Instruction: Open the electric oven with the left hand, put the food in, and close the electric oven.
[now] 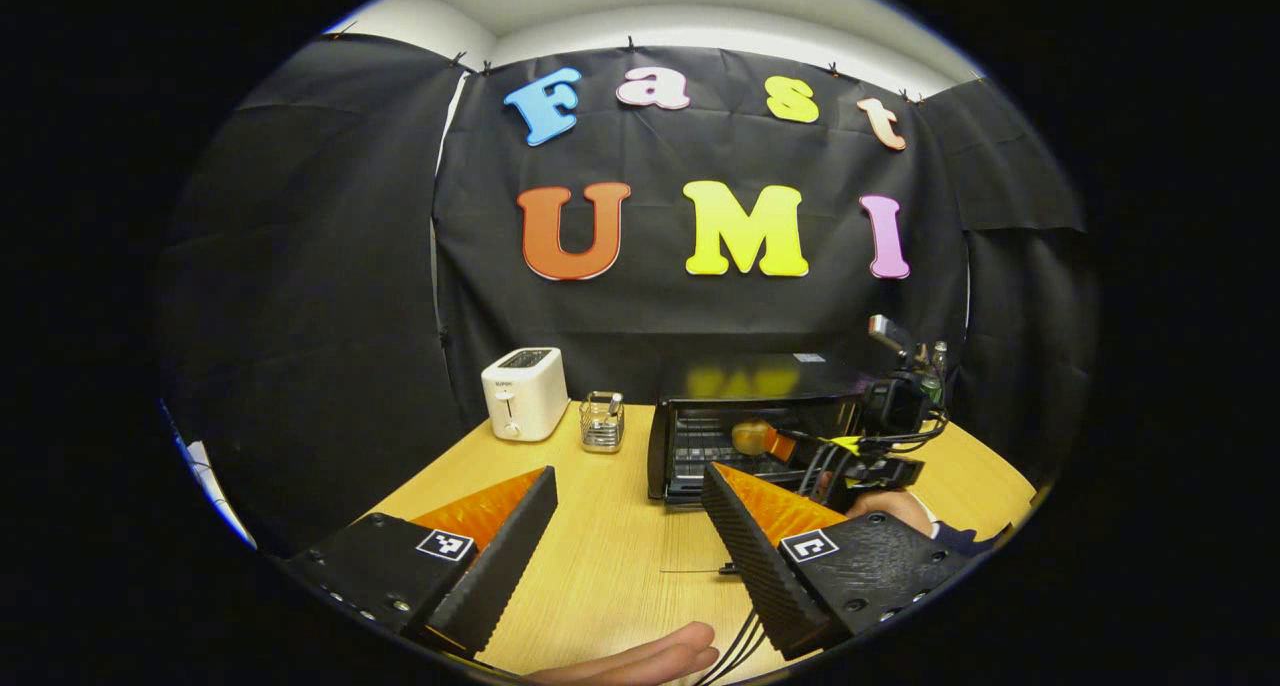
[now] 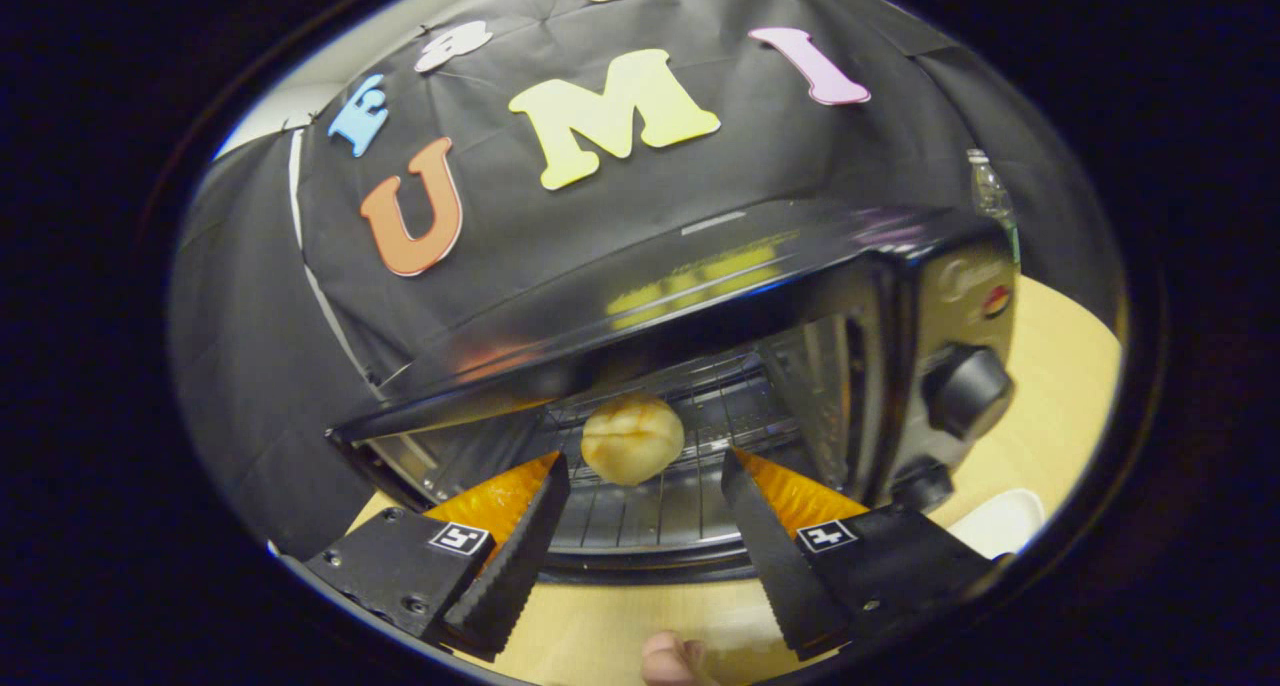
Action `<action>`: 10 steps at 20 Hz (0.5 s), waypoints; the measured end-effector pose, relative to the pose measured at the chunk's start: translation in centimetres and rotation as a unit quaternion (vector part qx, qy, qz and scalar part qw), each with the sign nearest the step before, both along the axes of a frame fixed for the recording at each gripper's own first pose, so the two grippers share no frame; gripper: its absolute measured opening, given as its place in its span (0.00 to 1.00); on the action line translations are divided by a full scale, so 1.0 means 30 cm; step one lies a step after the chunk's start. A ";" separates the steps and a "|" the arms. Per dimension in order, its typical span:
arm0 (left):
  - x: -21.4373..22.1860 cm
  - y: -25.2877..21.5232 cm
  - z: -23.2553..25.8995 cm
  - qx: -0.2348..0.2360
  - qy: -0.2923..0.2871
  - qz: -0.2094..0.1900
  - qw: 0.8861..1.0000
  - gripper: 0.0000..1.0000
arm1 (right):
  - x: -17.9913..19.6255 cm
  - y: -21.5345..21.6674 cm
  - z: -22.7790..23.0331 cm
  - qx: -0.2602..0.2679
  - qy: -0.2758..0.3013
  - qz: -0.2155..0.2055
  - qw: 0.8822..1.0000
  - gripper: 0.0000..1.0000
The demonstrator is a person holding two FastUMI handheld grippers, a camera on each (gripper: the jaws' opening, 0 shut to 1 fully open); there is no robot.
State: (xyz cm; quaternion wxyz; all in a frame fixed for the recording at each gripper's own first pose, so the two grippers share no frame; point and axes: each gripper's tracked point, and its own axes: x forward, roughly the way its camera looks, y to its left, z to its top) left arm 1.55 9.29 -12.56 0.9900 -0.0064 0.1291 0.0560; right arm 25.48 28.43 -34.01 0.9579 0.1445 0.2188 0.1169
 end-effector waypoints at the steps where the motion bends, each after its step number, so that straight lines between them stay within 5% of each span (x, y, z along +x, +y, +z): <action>1: 0.008 -0.005 -0.023 -0.003 0.008 0.000 1.000 0.96 | -0.033 -0.020 0.031 -0.002 -0.011 0.008 1.000 0.95; 5: 0.052 -0.042 -0.125 -0.017 0.045 -0.009 0.999 0.95 | -0.177 -0.110 0.208 0.008 -0.059 0.028 0.998 0.95; 10: 0.080 -0.154 -0.270 -0.035 0.101 -0.042 0.993 0.94 | -0.325 -0.295 0.500 -0.013 -0.155 -0.003 0.988 0.95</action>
